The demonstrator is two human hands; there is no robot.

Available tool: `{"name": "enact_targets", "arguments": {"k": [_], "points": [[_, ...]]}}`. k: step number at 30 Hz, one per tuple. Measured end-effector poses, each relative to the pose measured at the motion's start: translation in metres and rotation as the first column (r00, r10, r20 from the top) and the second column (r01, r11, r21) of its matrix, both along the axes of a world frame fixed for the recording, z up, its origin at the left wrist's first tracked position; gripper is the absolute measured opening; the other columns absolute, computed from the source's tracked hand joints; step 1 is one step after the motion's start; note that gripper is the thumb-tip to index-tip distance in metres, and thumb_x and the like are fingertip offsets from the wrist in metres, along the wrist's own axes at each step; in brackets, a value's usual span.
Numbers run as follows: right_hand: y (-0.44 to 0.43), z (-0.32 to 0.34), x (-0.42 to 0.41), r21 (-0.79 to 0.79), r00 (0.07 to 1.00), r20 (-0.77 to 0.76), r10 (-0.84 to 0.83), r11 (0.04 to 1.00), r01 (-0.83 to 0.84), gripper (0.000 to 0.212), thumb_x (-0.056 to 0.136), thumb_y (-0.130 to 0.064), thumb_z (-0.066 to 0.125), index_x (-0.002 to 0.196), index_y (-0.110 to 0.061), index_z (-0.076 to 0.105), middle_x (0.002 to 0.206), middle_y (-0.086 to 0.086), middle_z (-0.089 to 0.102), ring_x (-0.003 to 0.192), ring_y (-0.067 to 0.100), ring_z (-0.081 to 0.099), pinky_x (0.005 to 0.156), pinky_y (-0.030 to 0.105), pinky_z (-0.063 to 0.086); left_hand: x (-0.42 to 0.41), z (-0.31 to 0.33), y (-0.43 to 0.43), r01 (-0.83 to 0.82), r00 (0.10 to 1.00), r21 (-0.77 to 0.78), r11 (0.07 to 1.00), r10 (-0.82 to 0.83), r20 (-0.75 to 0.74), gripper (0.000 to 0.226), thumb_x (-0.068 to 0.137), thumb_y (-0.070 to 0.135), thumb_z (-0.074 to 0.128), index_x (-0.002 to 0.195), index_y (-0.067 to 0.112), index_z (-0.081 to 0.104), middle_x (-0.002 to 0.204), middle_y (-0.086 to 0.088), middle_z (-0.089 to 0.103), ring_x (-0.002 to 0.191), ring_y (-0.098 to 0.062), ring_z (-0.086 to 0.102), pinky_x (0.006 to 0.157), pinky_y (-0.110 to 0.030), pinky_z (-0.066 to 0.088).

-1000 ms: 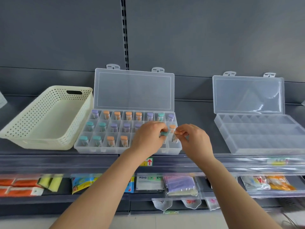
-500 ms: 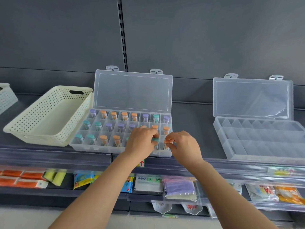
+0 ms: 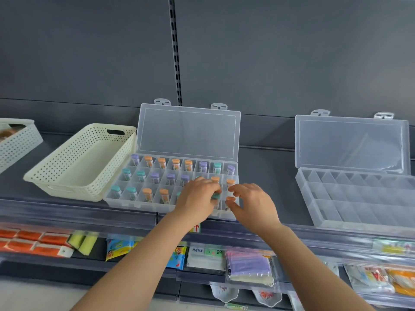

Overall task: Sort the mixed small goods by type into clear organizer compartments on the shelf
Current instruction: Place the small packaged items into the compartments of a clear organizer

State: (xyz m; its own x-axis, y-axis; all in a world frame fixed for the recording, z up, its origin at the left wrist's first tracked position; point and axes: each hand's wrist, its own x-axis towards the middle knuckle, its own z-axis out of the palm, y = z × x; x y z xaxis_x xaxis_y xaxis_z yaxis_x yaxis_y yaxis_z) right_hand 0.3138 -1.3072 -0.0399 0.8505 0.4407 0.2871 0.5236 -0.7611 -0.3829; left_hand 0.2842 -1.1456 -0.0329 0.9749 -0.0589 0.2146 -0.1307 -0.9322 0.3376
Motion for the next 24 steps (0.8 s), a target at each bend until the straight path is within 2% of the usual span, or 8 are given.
{"name": "enact_targets", "arguments": {"k": [7, 10, 14, 19, 24], "points": [[0.008, 0.012, 0.005, 0.025, 0.999, 0.038, -0.005, 1.0, 0.004, 0.027, 0.09, -0.026, 0.061, 0.114, -0.017, 0.066, 0.107, 0.002, 0.068, 0.1, 0.022, 0.06, 0.079, 0.034, 0.052, -0.008, 0.01, 0.012, -0.033, 0.999, 0.012, 0.999, 0.033, 0.033, 0.034, 0.092, 0.028, 0.06, 0.125, 0.021, 0.06, 0.126, 0.004, 0.059, 0.12, -0.015, 0.049, 0.102, -0.032, 0.038], [0.021, 0.019, 0.008, 0.001, 0.996, 0.094, 0.009, 1.0, -0.009, 0.027, 0.089, -0.024, 0.061, 0.114, -0.015, 0.067, 0.116, 0.005, 0.064, 0.106, 0.026, 0.057, 0.088, 0.036, 0.048, -0.016, 0.02, 0.029, -0.094, 0.993, 0.085, 0.992, 0.088, 0.076, 0.035, 0.093, 0.029, 0.057, 0.127, 0.021, 0.058, 0.127, 0.004, 0.058, 0.12, -0.015, 0.049, 0.102, -0.031, 0.037], [0.052, 0.026, 0.009, -0.097, 0.99, 0.111, 0.088, 0.992, -0.077, 0.038, 0.089, -0.028, 0.058, 0.126, -0.015, 0.059, 0.132, 0.008, 0.054, 0.12, 0.029, 0.047, 0.101, 0.04, 0.039, -0.037, 0.031, 0.059, -0.195, 0.978, 0.177, 0.965, 0.177, 0.111, 0.035, 0.092, 0.028, 0.057, 0.126, 0.021, 0.058, 0.126, 0.003, 0.056, 0.119, -0.017, 0.046, 0.099, -0.033, 0.039], [0.109, 0.034, -0.005, -0.181, 0.958, 0.112, 0.262, 0.954, -0.24, 0.048, 0.09, -0.036, 0.054, 0.135, -0.02, 0.046, 0.139, 0.004, 0.045, 0.129, 0.026, 0.037, 0.106, 0.037, 0.032, -0.076, 0.039, 0.104, -0.39, 0.921, 0.306, 0.869, 0.375, 0.109, 0.036, 0.091, 0.03, 0.054, 0.126, 0.019, 0.055, 0.127, 0.0, 0.051, 0.12, -0.021, 0.042, 0.095, -0.035, 0.038], [0.181, 0.039, -0.029, -0.267, 0.905, 0.089, 0.416, 0.885, -0.381, 0.049, 0.09, -0.039, 0.053, 0.136, -0.022, 0.044, 0.141, 0.005, 0.042, 0.131, 0.028, 0.033, 0.109, 0.041, 0.028, -0.125, 0.04, 0.156, -0.545, 0.825, 0.401, 0.737, 0.557, 0.097, 0.038, 0.088, 0.026, 0.055, 0.126, 0.018, 0.054, 0.125, -0.003, 0.05, 0.119, -0.023, 0.041, 0.092, -0.035, 0.04]]}}
